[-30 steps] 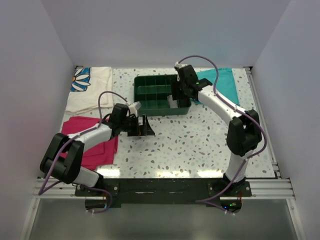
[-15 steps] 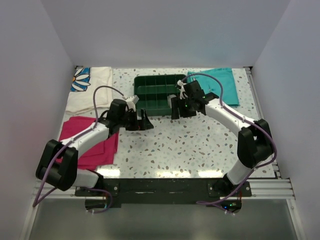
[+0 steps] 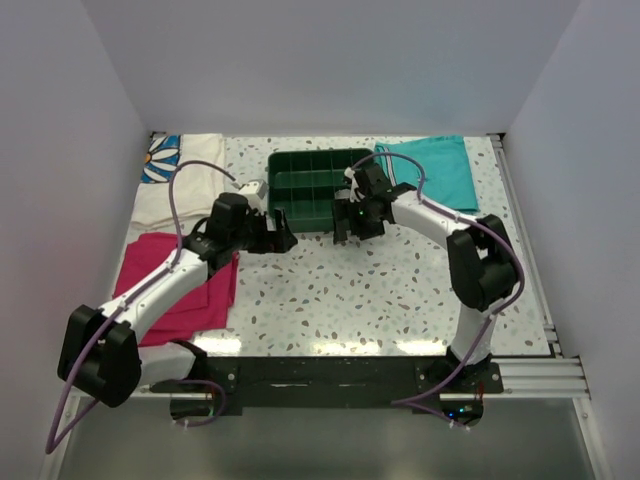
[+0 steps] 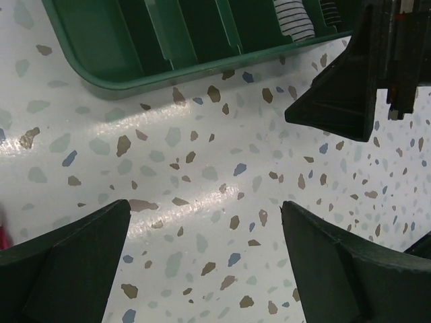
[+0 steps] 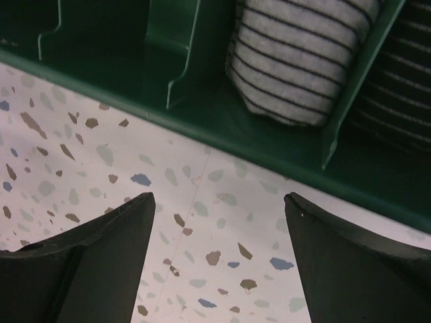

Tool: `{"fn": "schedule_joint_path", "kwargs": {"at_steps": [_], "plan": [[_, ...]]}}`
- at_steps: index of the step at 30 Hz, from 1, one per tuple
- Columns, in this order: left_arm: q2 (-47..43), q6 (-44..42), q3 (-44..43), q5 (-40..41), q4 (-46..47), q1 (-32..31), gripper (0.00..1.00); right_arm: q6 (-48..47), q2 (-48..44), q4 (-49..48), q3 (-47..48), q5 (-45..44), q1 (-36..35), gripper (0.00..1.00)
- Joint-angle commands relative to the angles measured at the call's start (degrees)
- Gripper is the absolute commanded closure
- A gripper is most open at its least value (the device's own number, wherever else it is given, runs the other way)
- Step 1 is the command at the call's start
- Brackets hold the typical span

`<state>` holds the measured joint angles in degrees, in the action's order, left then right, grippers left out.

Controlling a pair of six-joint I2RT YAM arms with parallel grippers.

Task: Roll the underwear
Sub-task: Reset both arms

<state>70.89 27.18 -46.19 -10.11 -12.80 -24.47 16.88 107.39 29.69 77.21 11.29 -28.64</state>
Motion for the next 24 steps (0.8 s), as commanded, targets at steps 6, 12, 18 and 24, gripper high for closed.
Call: {"fn": "schedule_joint_path", "kwargs": {"at_steps": [6, 12, 18, 24], "plan": [[-3.13, -1.86, -2.14, 2.29, 0.32, -0.32, 0.00, -0.36, 4.49, -2.10, 9.08, -0.75, -0.01, 0.17], [-3.57, -3.01, -2.32, 2.46, 0.23, -0.40, 0.00, -1.06, 3.44, -3.33, 10.15, 2.50, -0.01, 0.16], [-3.57, -3.54, -4.86, 4.83, -0.03, -0.40, 0.00, -2.38, -11.02, -4.90, -0.11, -1.78, -0.01, 0.11], [-5.15, -3.80, -5.49, 7.91, 0.23, -0.40, 0.00, -3.44, -24.58, -1.75, -9.00, -20.93, 0.34, 0.05]]}}
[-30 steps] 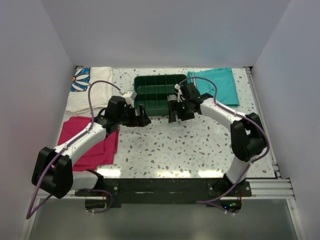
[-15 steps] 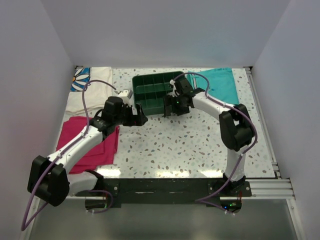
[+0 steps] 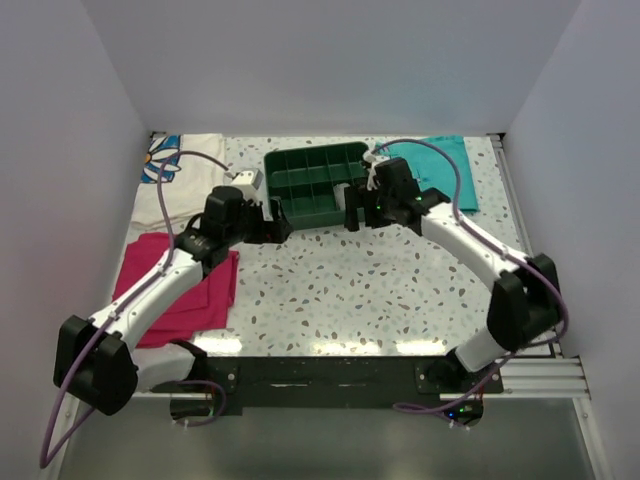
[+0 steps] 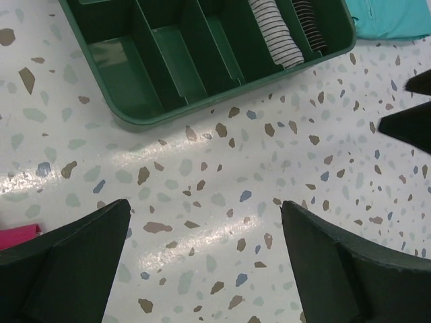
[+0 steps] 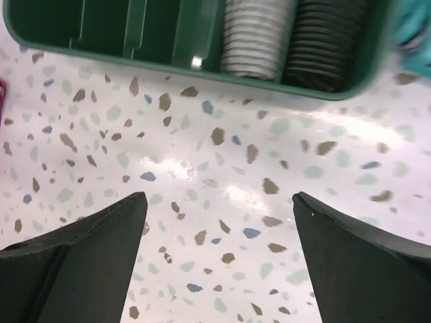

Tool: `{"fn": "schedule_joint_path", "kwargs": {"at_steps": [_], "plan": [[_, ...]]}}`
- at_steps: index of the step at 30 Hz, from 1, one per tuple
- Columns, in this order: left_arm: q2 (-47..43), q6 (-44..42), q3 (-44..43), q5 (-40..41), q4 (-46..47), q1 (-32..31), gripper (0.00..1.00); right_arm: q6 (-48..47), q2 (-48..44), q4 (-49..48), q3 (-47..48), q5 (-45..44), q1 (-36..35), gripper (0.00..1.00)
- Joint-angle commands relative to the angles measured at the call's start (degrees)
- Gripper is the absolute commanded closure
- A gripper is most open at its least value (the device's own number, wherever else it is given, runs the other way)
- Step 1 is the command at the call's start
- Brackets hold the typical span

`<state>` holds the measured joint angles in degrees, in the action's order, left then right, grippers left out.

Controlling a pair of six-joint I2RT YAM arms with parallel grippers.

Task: Roll the underwear
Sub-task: Reset both arms

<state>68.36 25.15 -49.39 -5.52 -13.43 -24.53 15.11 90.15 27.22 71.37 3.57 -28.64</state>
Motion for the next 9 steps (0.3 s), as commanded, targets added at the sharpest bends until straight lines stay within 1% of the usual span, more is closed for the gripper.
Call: {"fn": "schedule_joint_path", "kwargs": {"at_steps": [1, 2, 7, 9], "plan": [[-2.79, -1.85, -2.29, 3.84, 0.86, -0.34, 0.00, -1.75, -10.05, 1.42, -4.21, -15.07, 0.52, 0.05], [-3.23, -2.12, -2.29, 4.37, 0.95, -0.25, 0.00, -1.49, -11.56, 1.78, -6.40, -17.78, 0.87, 0.04], [-5.16, -2.56, -0.80, 5.43, 2.97, -0.34, 0.00, 0.44, -17.27, 2.74, -11.78, -21.14, 5.26, 0.04], [-6.04, -2.21, -0.45, 7.88, 3.58, -0.34, 0.00, 1.23, -18.51, 2.84, -13.53, -22.99, 6.75, 0.04]]}}
